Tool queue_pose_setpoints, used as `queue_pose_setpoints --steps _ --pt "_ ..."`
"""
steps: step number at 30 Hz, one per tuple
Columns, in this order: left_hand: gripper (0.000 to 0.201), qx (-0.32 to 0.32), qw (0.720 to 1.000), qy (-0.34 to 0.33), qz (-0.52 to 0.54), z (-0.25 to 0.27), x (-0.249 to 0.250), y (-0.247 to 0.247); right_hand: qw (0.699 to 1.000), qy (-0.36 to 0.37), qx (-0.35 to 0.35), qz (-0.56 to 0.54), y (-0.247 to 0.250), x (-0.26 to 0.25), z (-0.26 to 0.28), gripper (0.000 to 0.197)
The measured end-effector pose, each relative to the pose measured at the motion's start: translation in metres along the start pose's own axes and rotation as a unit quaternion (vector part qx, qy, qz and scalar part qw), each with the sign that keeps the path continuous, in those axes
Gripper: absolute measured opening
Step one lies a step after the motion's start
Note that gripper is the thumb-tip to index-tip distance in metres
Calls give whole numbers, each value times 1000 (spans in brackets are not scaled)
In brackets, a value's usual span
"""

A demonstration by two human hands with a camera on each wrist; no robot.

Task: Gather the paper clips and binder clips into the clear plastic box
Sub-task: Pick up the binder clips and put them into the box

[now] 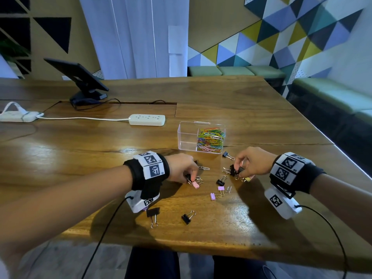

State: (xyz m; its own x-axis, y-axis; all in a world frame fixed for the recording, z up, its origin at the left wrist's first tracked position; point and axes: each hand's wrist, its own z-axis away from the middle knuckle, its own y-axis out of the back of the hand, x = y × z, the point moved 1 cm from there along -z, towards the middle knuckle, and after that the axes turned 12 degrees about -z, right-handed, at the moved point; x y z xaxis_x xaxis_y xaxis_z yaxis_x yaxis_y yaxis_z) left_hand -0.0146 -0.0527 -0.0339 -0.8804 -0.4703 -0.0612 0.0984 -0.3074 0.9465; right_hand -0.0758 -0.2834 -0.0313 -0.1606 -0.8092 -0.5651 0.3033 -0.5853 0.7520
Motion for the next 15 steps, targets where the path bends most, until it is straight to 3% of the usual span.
queue_pose_setpoints --steps 6,11,15 --pt "23 4 999 6 32 11 -12 1 1000 -22 -3 -13 2 -1 0 9" --pt "28 20 993 103 57 28 -28 3 999 -16 -15 -37 4 -4 3 15" --pt "55 -21 982 188 22 44 -41 -9 1000 7 -11 0 4 -3 2 21"
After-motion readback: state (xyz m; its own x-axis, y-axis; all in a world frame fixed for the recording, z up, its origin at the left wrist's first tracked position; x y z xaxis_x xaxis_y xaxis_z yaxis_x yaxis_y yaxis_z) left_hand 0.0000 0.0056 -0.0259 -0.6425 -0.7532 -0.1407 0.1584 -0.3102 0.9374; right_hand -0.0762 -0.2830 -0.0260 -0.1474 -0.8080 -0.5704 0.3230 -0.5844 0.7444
